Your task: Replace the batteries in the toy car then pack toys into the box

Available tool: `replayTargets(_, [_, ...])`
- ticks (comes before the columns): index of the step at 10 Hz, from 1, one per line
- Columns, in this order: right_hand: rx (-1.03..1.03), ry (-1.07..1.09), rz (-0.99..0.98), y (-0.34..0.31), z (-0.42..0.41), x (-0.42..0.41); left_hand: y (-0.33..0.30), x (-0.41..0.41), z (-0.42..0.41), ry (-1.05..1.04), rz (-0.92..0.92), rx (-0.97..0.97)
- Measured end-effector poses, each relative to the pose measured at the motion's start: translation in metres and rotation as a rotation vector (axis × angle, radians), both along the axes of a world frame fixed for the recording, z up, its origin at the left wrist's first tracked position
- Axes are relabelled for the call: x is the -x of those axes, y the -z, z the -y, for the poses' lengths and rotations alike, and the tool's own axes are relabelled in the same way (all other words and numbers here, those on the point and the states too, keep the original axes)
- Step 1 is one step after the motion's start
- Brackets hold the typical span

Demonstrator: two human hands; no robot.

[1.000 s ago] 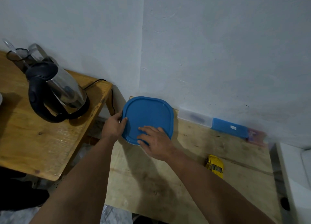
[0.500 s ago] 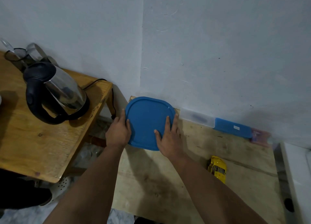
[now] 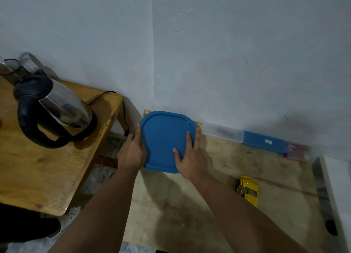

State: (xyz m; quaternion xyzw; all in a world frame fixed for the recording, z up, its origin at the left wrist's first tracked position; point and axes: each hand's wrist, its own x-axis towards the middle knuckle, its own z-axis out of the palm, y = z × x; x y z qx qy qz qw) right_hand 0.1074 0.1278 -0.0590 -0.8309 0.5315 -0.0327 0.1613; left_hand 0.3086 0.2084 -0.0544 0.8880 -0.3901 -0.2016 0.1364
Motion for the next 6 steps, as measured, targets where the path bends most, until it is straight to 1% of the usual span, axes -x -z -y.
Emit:
replayTargets(2, [-0.036,0.000,-0.068,-0.008,0.000,-0.004,-0.007,0.005,0.007,0.055,0.091,-0.115])
replayTargets(3, [-0.099,-0.005,-0.117,-0.010,0.003,-0.004,-0.011,0.004,0.009,0.067,0.084,-0.146])
replayTargets(4, [-0.174,-0.004,-0.167,-0.021,0.015,-0.009,-0.021,0.000,0.011,0.085,0.020,-0.159])
replayTargets(5, [-0.261,0.037,-0.158,-0.044,0.031,-0.009,-0.035,-0.005,0.009,0.110,-0.081,-0.129])
replayTargets(6, [-0.234,0.043,0.103,-0.077,0.030,0.008,-0.046,-0.005,-0.024,-0.005,-0.132,0.032])
